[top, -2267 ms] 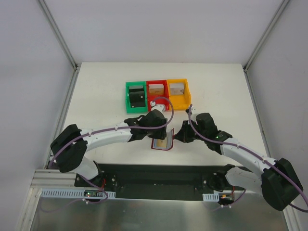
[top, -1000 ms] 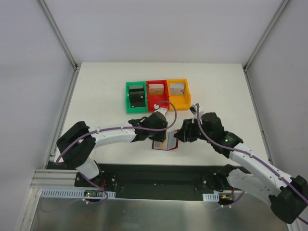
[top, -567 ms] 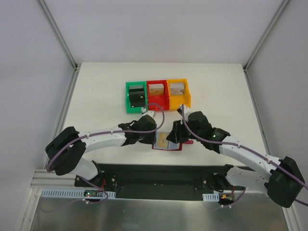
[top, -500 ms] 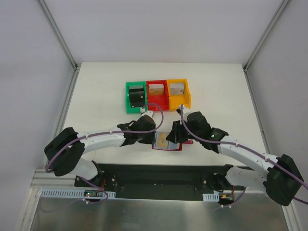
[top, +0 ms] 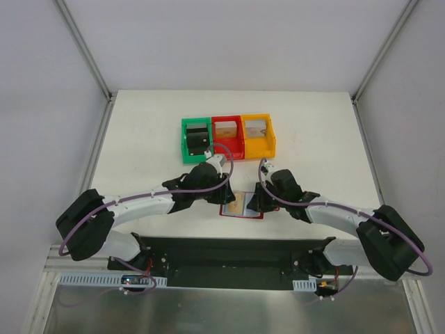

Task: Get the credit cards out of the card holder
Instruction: Remove the credit card from the card holder.

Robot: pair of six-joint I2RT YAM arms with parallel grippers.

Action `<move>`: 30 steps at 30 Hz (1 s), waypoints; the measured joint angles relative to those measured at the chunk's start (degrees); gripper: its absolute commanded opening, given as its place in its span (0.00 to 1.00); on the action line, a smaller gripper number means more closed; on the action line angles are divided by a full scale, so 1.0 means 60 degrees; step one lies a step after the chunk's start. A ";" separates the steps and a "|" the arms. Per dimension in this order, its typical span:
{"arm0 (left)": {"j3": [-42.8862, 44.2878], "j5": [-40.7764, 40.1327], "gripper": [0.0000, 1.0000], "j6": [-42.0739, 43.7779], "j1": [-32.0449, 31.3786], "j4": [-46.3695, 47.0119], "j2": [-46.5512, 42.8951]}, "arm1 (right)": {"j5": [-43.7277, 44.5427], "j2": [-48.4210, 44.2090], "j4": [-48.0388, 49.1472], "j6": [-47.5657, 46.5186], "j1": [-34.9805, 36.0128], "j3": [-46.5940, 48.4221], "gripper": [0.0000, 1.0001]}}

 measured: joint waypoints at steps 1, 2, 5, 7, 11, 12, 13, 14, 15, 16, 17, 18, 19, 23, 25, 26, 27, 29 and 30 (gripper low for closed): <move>0.0000 0.0153 0.36 -0.0004 0.0004 0.0175 0.0029 | -0.0033 0.0058 0.0066 0.0026 -0.0029 -0.0047 0.23; 0.0000 0.0306 0.34 -0.0004 0.0004 0.0342 0.0091 | -0.0062 0.0124 0.0175 0.0044 -0.0058 -0.0102 0.22; 0.0000 0.0616 0.30 -0.0011 0.0062 0.0659 0.0401 | -0.0102 0.0284 0.0397 0.0098 -0.0149 -0.0186 0.21; 0.0000 0.0787 0.28 -0.0055 0.0117 0.0739 0.0681 | -0.0091 0.0335 0.0561 0.0138 -0.0233 -0.0273 0.20; 0.0000 0.0951 0.24 -0.0237 0.0328 0.0801 0.1155 | -0.0069 0.0335 0.0780 0.0270 -0.0430 -0.0561 0.23; -0.0004 0.1005 0.23 -0.0270 0.0419 0.0809 0.1257 | -0.0106 0.0331 0.0863 0.0310 -0.0470 -0.0608 0.25; -0.0004 0.1042 0.23 -0.0310 0.0474 0.0831 0.1330 | -0.0131 0.0321 0.0918 0.0331 -0.0495 -0.0630 0.27; -0.0011 0.1056 0.22 -0.0346 0.0517 0.0874 0.1388 | -0.0138 0.0317 0.0954 0.0346 -0.0495 -0.0641 0.29; -0.0011 0.1075 0.22 -0.0397 0.0565 0.0907 0.1453 | -0.0146 0.0310 0.0987 0.0368 -0.0495 -0.0648 0.31; -0.0018 0.1078 0.22 -0.0426 0.0583 0.0940 0.1519 | -0.0160 0.0295 0.1016 0.0390 -0.0499 -0.0652 0.33; -0.0018 0.1100 0.22 -0.0448 0.0608 0.0951 0.1585 | -0.0168 0.0266 0.1016 0.0419 -0.0499 -0.0652 0.34; -0.0018 0.1104 0.22 -0.0463 0.0616 0.0954 0.1636 | -0.0171 0.0233 0.1016 0.0433 -0.0499 -0.0656 0.35; -0.0018 0.1118 0.22 -0.0474 0.0619 0.0954 0.1676 | -0.0171 0.0168 0.1009 0.0455 -0.0503 -0.0656 0.36; -0.0022 0.1118 0.20 -0.0488 0.0619 0.0973 0.1698 | -0.0193 -0.0157 0.1009 0.0594 -0.0510 -0.0652 0.36; -0.0022 0.1118 0.20 -0.0488 0.0619 0.0984 0.1698 | -0.0273 -0.0288 0.1016 0.0674 -0.0510 -0.0645 0.37; -0.0022 0.1115 0.19 -0.0492 0.0619 0.1009 0.1701 | -0.0328 -0.0331 0.1024 0.0732 -0.0510 -0.0634 0.37; -0.0022 0.1118 0.18 -0.0495 0.0619 0.1031 0.1708 | -0.0375 -0.0350 0.1035 0.0790 -0.0510 -0.0616 0.37; -0.0022 0.1115 0.17 -0.0499 0.0619 0.1086 0.1767 | -0.0448 -0.0350 0.1107 0.0878 -0.0506 -0.0579 0.37; -0.0022 0.1115 0.17 -0.0506 0.0619 0.1111 0.1814 | -0.0495 -0.0350 0.1177 0.0933 -0.0510 -0.0579 0.37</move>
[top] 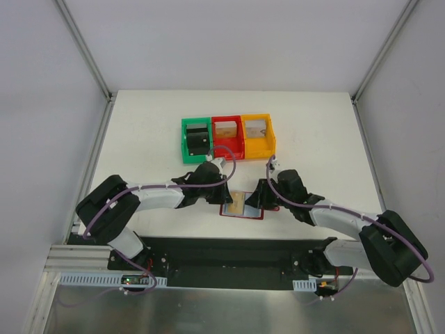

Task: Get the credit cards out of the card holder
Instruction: Remove the credit card from the card holder.

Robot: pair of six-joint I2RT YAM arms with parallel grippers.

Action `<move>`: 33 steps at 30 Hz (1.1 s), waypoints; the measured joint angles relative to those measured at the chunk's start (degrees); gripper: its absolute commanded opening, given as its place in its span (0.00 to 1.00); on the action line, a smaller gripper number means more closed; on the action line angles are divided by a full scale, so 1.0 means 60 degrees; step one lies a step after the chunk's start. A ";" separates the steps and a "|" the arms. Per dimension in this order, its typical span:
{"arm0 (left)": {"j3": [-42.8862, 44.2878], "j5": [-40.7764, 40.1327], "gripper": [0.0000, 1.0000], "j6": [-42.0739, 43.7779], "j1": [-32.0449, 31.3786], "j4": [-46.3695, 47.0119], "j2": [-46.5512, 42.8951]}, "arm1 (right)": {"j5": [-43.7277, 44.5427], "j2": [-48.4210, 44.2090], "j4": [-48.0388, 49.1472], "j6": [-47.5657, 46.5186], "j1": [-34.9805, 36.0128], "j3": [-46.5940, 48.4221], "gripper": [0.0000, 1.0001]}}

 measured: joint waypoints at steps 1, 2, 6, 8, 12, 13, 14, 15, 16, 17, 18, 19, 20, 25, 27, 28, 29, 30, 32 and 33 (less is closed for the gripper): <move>0.0000 0.0000 0.16 -0.0011 0.0000 0.0004 0.0044 | -0.0055 0.0004 0.0062 0.0055 0.0004 0.0000 0.37; 0.0000 0.0000 0.16 -0.0033 0.0000 0.0018 0.0069 | -0.0098 0.0011 0.0124 0.0113 0.0004 0.0000 0.37; 0.0000 0.0004 0.14 -0.0138 0.0000 0.0113 0.0138 | -0.0288 0.0357 0.0576 0.0321 0.0004 0.0015 0.37; 0.0000 0.0000 0.13 -0.0168 0.0000 0.0142 0.0160 | -0.0357 0.0688 0.0787 0.0401 0.0004 0.0033 0.37; 0.0000 0.0000 0.12 -0.0186 0.0000 0.0182 0.0189 | -0.0404 0.1195 0.1045 0.0503 0.0004 0.0033 0.37; 0.0000 0.0000 0.12 -0.0189 0.0000 0.0186 0.0189 | -0.0404 0.1264 0.1100 0.0525 0.0004 0.0033 0.37; 0.0000 0.0000 0.11 -0.0193 0.0000 0.0186 0.0189 | -0.0404 0.1300 0.1137 0.0535 0.0004 0.0033 0.37; 0.0000 0.0000 0.11 -0.0193 0.0000 0.0186 0.0197 | -0.0408 0.1322 0.1173 0.0554 0.0004 0.0033 0.37; 0.0000 0.0000 0.11 -0.0200 0.0000 0.0193 0.0208 | -0.0408 0.1337 0.1209 0.0561 0.0004 0.0033 0.36; 0.0000 0.0000 0.11 -0.0208 0.0000 0.0211 0.0226 | -0.0412 0.1359 0.1249 0.0565 0.0004 0.0036 0.36; 0.0000 0.0004 0.11 -0.0215 0.0000 0.0244 0.0244 | -0.0423 0.1399 0.1300 0.0568 0.0004 0.0040 0.35; 0.0000 0.0004 0.10 -0.0222 0.0000 0.0270 0.0262 | -0.0433 0.1446 0.1341 0.0572 0.0004 0.0051 0.34; 0.0000 0.0004 0.10 -0.0233 0.0000 0.0280 0.0270 | -0.0441 0.1497 0.1381 0.0586 0.0004 0.0058 0.34; 0.0000 -0.0007 0.11 -0.0240 0.0000 0.0277 0.0273 | -0.0488 0.1821 0.1548 0.0612 0.0004 0.0138 0.33; 0.0000 -0.0007 0.11 -0.0244 0.0000 0.0277 0.0273 | -0.0503 0.1927 0.1632 0.0630 0.0004 0.0157 0.33; 0.0000 -0.0011 0.11 -0.0244 0.0000 0.0277 0.0273 | -0.0510 0.1974 0.1687 0.0637 0.0004 0.0157 0.33; 0.0000 -0.0015 0.11 -0.0244 0.0000 0.0277 0.0273 | -0.0521 0.2022 0.1734 0.0648 0.0004 0.0157 0.33; 0.0000 -0.0018 0.11 -0.0244 0.0000 0.0273 0.0273 | -0.0543 0.2069 0.1785 0.0667 0.0004 0.0157 0.33; 0.0000 -0.0022 0.11 -0.0240 0.0000 0.0273 0.0273 | -0.0576 0.2167 0.1902 0.0714 0.0004 0.0157 0.32; 0.0000 -0.0025 0.11 -0.0244 0.0000 0.0270 0.0273 | -0.0586 0.2211 0.1960 0.0739 0.0004 0.0160 0.32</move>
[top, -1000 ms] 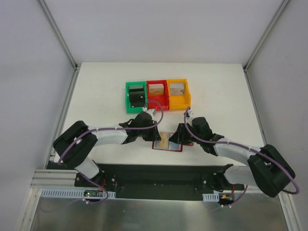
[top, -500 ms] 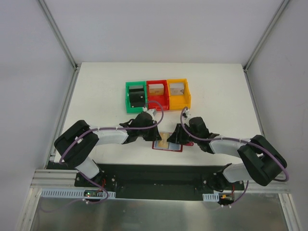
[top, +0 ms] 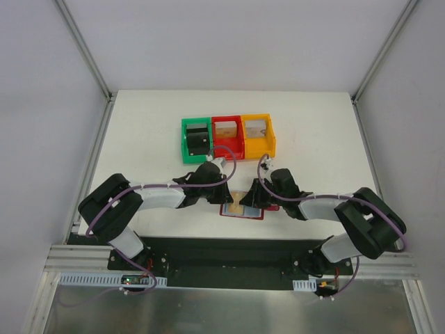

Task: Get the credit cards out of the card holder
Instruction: Remove the credit card from the card holder.

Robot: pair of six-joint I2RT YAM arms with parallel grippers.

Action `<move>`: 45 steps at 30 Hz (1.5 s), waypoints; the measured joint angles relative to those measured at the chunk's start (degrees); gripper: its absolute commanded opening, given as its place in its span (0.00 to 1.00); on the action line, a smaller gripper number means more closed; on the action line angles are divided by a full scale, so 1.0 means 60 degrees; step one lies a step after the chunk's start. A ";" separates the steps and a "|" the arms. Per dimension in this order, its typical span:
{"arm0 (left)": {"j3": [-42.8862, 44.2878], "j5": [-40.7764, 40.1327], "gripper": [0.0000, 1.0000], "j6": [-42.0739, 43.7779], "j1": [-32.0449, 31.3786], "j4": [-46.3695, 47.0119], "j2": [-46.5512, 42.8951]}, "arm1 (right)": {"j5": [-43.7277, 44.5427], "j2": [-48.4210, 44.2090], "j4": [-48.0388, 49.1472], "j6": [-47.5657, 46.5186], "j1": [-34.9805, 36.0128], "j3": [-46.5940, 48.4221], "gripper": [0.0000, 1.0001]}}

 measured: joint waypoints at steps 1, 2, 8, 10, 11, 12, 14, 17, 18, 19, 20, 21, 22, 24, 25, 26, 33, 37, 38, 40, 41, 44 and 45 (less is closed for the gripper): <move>0.0000 0.0000 0.11 0.0000 0.0000 0.0000 0.0000 | -0.0033 0.0062 0.0084 0.0040 0.0000 0.0000 0.31; 0.0000 -0.0004 0.11 0.0004 0.0000 0.0000 0.0000 | -0.0055 0.0120 0.0168 0.0091 0.0000 0.0000 0.30; 0.0000 -0.0007 0.11 0.0004 0.0000 -0.0007 -0.0004 | -0.0076 0.0240 0.0419 0.0295 -0.0004 0.0000 0.24; 0.0000 -0.0011 0.14 0.0004 0.0000 -0.0004 -0.0004 | -0.0084 0.0240 0.0452 0.0357 -0.0004 0.0000 0.21; 0.0000 -0.0011 0.15 0.0004 0.0000 -0.0007 -0.0007 | -0.0091 0.0240 0.0455 0.0379 -0.0011 0.0000 0.20; 0.0000 -0.0011 0.16 0.0004 0.0000 -0.0011 -0.0022 | -0.0095 0.0240 0.0455 0.0401 -0.0018 0.0000 0.19; 0.0000 -0.0018 0.19 0.0004 0.0000 -0.0036 -0.0055 | -0.0109 0.0240 0.0463 0.0426 -0.0029 0.0000 0.18; 0.0000 -0.0076 0.20 0.0018 0.0000 -0.0204 -0.0200 | -0.0182 0.0244 0.0517 0.0455 -0.0040 0.0000 0.18; -0.0011 -0.0095 0.20 0.0033 0.0000 -0.0295 -0.0280 | -0.0211 0.0244 0.0535 0.0463 -0.0040 0.0000 0.18; -0.0022 -0.0138 0.20 0.0047 0.0000 -0.0404 -0.0361 | -0.0237 0.0251 0.0572 0.0470 -0.0047 0.0000 0.18; -0.0033 -0.0208 0.19 0.0069 0.0000 -0.0525 -0.0452 | -0.0259 0.0270 0.0608 0.0477 -0.0051 0.0000 0.18; -0.0040 -0.0284 0.19 0.0084 0.0000 -0.0648 -0.0557 | -0.0277 0.0295 0.0659 0.0481 -0.0051 0.0000 0.18; -0.0051 -0.0339 0.19 0.0098 0.0000 -0.0743 -0.0674 | -0.0288 0.0317 0.0688 0.0495 -0.0051 0.0000 0.17; -0.0051 -0.0488 0.19 0.0124 0.0000 -0.0874 -0.0845 | -0.0302 0.0350 0.0747 0.0503 -0.0051 0.0000 0.17; -0.0051 -0.0557 0.18 0.0135 0.0000 -0.0911 -0.0907 | -0.0310 0.0353 0.0772 0.0506 -0.0051 0.0000 0.17; -0.0051 -0.0619 0.18 0.0157 0.0000 -0.0958 -0.0951 | -0.0310 0.0357 0.0805 0.0510 -0.0047 0.0000 0.17; -0.0051 -0.0831 0.16 0.0226 0.0000 -0.1300 -0.0962 | -0.0321 0.0426 0.0925 0.0586 -0.0051 0.0000 0.29; -0.0051 -0.0929 0.15 0.0259 0.0000 -0.1344 -0.0954 | -0.0331 0.0525 0.0951 0.0634 -0.0051 0.0000 0.30; -0.0051 -0.0973 0.15 0.0266 0.0000 -0.1344 -0.0947 | -0.0339 0.0528 0.0954 0.0641 -0.0055 0.0000 0.31; -0.0051 -0.0991 0.14 0.0277 0.0000 -0.1344 -0.0911 | -0.0342 0.0539 0.0958 0.0648 -0.0055 0.0000 0.31; -0.0051 -0.0998 0.13 0.0284 0.0000 -0.1344 -0.0878 | -0.0342 0.0543 0.0958 0.0648 -0.0055 0.0000 0.31; -0.0051 -0.1005 0.13 0.0302 0.0000 -0.1344 -0.0736 | -0.0350 0.0546 0.0962 0.0648 -0.0055 0.0000 0.33; -0.0047 -0.1002 0.13 0.0299 0.0000 -0.1337 -0.0688 | -0.0350 0.0546 0.0962 0.0652 -0.0055 0.0000 0.34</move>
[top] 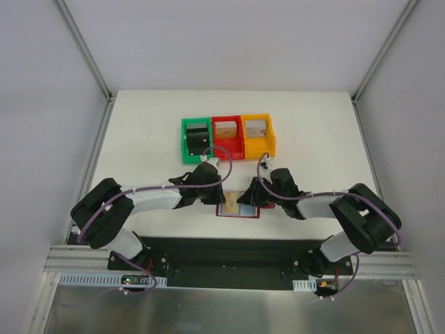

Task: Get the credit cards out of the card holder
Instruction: Remove the credit card from the card holder.

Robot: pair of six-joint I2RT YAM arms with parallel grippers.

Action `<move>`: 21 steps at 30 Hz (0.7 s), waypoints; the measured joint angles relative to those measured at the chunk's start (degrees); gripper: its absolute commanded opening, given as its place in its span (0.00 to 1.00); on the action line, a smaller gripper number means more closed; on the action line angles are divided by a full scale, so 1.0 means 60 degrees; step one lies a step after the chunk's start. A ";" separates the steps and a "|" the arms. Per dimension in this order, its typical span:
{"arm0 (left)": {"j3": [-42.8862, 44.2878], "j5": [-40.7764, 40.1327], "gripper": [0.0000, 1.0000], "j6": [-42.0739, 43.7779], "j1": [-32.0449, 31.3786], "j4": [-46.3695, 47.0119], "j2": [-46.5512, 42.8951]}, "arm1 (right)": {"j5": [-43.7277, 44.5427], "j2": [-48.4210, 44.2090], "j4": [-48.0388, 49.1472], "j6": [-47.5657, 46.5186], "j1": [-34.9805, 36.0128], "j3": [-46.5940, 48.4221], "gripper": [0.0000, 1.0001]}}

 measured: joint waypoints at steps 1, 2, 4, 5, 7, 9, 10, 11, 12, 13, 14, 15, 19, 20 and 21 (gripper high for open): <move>0.0015 0.0000 0.13 0.0000 0.0000 0.0015 0.0018 | 0.0000 0.0000 0.0004 0.0000 0.0000 0.0000 0.34; 0.0033 0.0000 0.13 0.0000 0.0000 0.0022 0.0044 | -0.0004 0.0000 0.0007 0.0000 0.0000 0.0000 0.34; 0.0080 0.0015 0.12 0.0000 0.0000 0.0040 0.0109 | -0.0004 0.0000 0.0018 0.0000 0.0000 0.0000 0.34; 0.0109 0.0026 0.11 0.0000 0.0000 0.0044 0.0138 | -0.0011 0.0000 0.0025 0.0000 0.0000 0.0000 0.34; 0.0160 0.0033 0.10 0.0000 0.0000 0.0055 0.0204 | -0.0029 0.0000 0.0036 0.0000 0.0000 0.0000 0.34; 0.0204 0.0036 0.09 -0.0004 0.0000 0.0102 0.0273 | -0.0036 0.0004 0.0058 0.0000 0.0000 0.0000 0.34; 0.0211 0.0040 0.09 0.0000 0.0000 0.0113 0.0288 | -0.0044 0.0004 0.0062 0.0000 -0.0004 0.0000 0.34; 0.0215 0.0036 0.09 0.0000 0.0000 0.0120 0.0299 | -0.0058 0.0004 0.0058 0.0000 -0.0004 0.0000 0.34; 0.0215 0.0036 0.08 0.0000 0.0000 0.0124 0.0302 | -0.0062 0.0004 0.0058 0.0000 -0.0004 0.0000 0.34; 0.0215 0.0036 0.07 0.0000 0.0000 0.0131 0.0310 | -0.0069 0.0004 0.0062 0.0000 -0.0004 0.0000 0.34; 0.0215 0.0040 0.07 0.0000 0.0000 0.0146 0.0321 | -0.0080 0.0004 0.0062 0.0000 -0.0004 0.0000 0.34; 0.0219 0.0040 0.06 -0.0004 0.0000 0.0182 0.0346 | -0.0098 0.0007 0.0062 0.0004 -0.0004 0.0000 0.34; 0.0248 0.0040 0.02 -0.0004 -0.0004 0.0248 0.0415 | -0.0098 0.0015 0.0062 0.0000 -0.0007 0.0000 0.34; 0.0251 0.0040 0.01 -0.0004 -0.0004 0.0251 0.0423 | -0.0095 0.0015 0.0058 0.0000 -0.0011 0.0000 0.35; 0.0251 0.0036 0.00 -0.0007 -0.0004 0.0255 0.0426 | -0.0095 0.0018 0.0058 0.0004 -0.0022 0.0000 0.35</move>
